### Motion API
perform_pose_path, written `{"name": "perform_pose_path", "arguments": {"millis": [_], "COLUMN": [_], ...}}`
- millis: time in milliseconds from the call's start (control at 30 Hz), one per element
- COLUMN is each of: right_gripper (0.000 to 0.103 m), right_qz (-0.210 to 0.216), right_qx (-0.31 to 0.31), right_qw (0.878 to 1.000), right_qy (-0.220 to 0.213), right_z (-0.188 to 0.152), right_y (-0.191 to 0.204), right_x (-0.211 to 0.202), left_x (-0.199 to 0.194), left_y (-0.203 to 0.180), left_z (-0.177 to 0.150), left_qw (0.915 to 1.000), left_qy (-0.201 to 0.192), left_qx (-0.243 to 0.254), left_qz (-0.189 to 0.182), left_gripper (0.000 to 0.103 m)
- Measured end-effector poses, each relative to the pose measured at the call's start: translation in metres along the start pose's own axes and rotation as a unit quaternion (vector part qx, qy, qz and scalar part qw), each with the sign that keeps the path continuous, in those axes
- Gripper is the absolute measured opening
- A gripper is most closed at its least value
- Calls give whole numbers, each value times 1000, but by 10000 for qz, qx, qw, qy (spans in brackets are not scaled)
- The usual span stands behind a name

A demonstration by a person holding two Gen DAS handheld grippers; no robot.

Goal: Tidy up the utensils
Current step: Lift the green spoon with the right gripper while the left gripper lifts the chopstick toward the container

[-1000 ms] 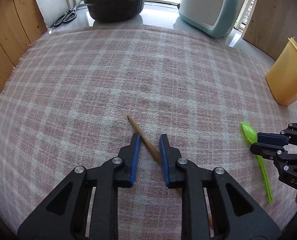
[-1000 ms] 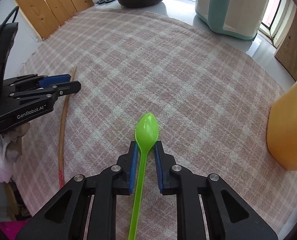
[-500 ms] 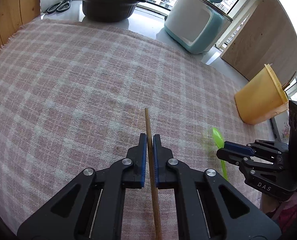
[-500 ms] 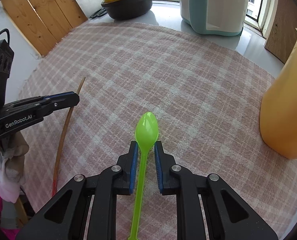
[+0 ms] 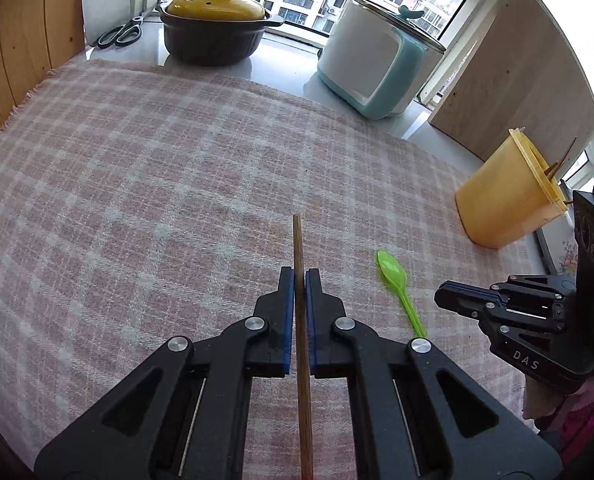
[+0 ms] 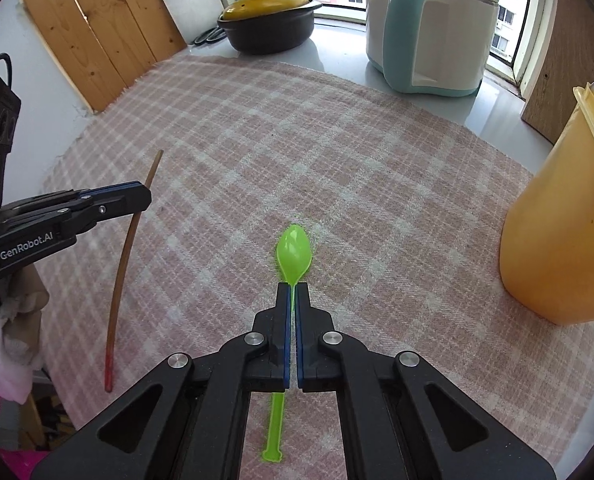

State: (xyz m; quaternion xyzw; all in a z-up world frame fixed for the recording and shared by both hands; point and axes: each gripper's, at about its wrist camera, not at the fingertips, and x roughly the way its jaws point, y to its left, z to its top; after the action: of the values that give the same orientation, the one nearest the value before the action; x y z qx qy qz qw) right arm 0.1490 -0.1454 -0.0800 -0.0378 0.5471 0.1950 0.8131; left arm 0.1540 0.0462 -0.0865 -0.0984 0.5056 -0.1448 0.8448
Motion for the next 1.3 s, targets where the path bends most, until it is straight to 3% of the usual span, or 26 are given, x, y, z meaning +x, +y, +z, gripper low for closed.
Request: {"name": "perform_pose_path", "arguments": {"millis": [367, 467, 533, 633, 933, 1300], "right_gripper": [15, 14, 5, 5, 5, 5], "right_qz": [-152, -270, -405, -466, -22, -91], "right_qx": [-241, -663, -920, -1095, -559, -296], "right_qw": [9973, 9929, 9891, 9862, 9975, 9986], "right_qy": [676, 950, 1078, 1150, 438, -425], "right_z": [11, 22, 26, 27, 11, 0], "right_y": [14, 23, 28, 32, 15, 3], "right_x": [41, 49, 52, 53, 4, -66], "left_x": [22, 22, 21, 17, -18, -66], "left_y": [14, 18, 19, 19, 6, -43], "left_z": [-3, -2, -2, -3, 0, 7], "left_qw": [9997, 9997, 9997, 9997, 9993, 9953], "left_qy": [197, 176, 159, 101, -269, -837], "left_qx": [-89, -133, -171, -203, -179, 258], "left_qz": [149, 139, 107, 36, -182, -411], "left_gripper": [3, 3, 3, 3, 3, 3]}}
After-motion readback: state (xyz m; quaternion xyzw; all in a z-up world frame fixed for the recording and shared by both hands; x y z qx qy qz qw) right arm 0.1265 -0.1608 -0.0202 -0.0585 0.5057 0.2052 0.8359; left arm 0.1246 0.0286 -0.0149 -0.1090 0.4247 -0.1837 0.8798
